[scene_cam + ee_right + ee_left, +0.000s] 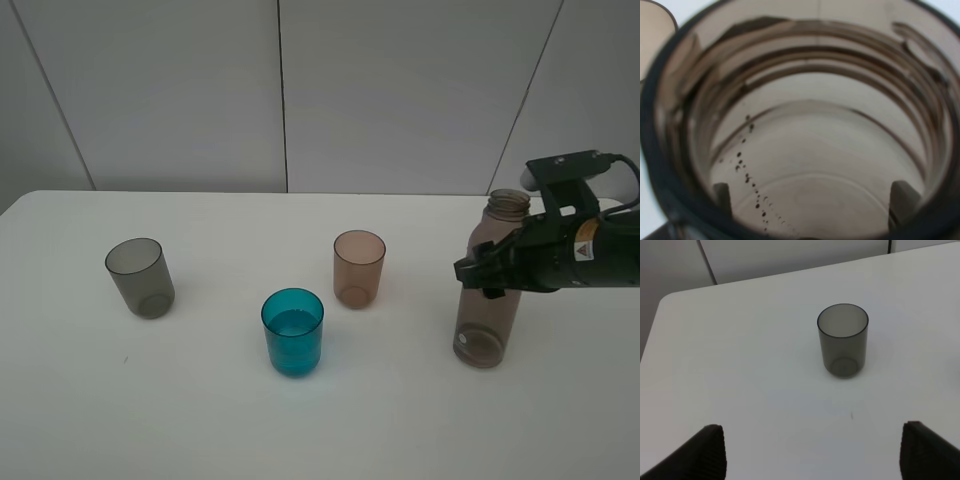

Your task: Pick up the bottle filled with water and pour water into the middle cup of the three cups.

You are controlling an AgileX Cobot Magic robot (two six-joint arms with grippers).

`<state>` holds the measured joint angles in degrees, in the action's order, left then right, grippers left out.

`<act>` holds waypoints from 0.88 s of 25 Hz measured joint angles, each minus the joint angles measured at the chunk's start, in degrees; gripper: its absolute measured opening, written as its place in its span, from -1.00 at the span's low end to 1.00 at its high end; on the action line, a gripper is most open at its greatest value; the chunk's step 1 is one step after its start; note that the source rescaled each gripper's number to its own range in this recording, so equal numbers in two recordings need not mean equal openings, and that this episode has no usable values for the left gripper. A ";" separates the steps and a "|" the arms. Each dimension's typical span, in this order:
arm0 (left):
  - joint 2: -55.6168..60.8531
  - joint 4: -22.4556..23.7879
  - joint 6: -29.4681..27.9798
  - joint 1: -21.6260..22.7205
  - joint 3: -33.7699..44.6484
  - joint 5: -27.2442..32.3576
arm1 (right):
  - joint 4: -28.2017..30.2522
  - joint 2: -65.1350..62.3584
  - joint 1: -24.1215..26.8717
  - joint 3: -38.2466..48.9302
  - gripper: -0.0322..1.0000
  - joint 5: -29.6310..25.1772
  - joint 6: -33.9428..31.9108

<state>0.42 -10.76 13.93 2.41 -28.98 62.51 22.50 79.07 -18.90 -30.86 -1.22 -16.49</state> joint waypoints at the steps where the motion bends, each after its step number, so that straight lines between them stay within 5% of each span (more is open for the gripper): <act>1: 0.00 0.00 0.00 0.00 0.00 0.00 | 0.00 0.05 0.00 0.00 -0.94 0.00 0.00; 22: 0.00 0.00 0.00 0.00 0.00 0.00 | -1.15 0.05 0.00 0.00 -0.94 0.00 0.00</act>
<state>0.42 -10.76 13.93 2.41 -28.98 62.51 21.35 79.12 -18.90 -30.86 -1.22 -16.49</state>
